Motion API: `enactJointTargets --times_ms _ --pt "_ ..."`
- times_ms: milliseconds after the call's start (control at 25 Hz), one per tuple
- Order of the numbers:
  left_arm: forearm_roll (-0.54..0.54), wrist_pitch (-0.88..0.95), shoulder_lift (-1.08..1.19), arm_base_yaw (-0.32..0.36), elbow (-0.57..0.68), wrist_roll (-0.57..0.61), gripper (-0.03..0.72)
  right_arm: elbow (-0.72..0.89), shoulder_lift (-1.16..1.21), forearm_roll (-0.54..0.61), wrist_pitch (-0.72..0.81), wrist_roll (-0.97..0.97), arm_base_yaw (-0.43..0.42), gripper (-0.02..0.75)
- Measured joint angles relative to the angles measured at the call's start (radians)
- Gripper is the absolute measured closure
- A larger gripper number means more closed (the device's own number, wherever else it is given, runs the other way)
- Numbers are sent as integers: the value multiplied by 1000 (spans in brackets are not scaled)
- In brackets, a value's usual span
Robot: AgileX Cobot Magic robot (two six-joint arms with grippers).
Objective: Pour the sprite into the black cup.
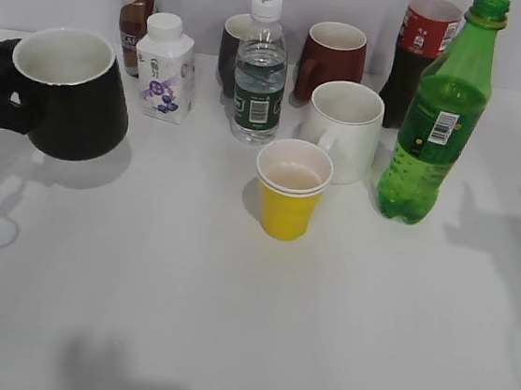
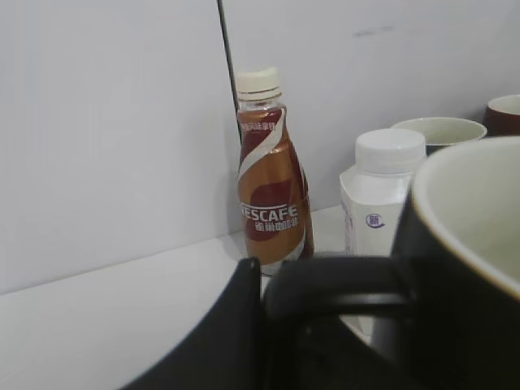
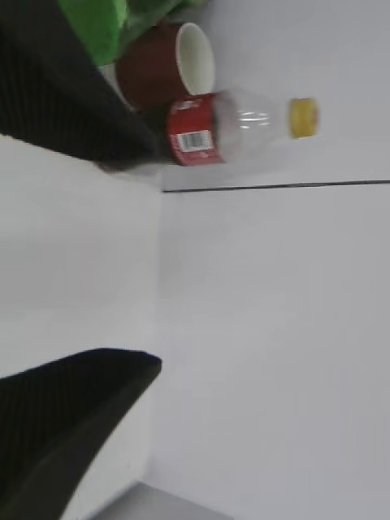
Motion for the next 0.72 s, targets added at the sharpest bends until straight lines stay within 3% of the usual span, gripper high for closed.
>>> enactJointTargets --times_ms 200,520,720 --pt "2 14 -1 0 0 0 649 45 155 -2 -87 66 29 198" --pt "2 14 -1 0 0 0 649 258 299 -10 -351 124 126 202" --pt "4 14 -1 0 0 0 650 317 376 -157 -505 126 159 214"
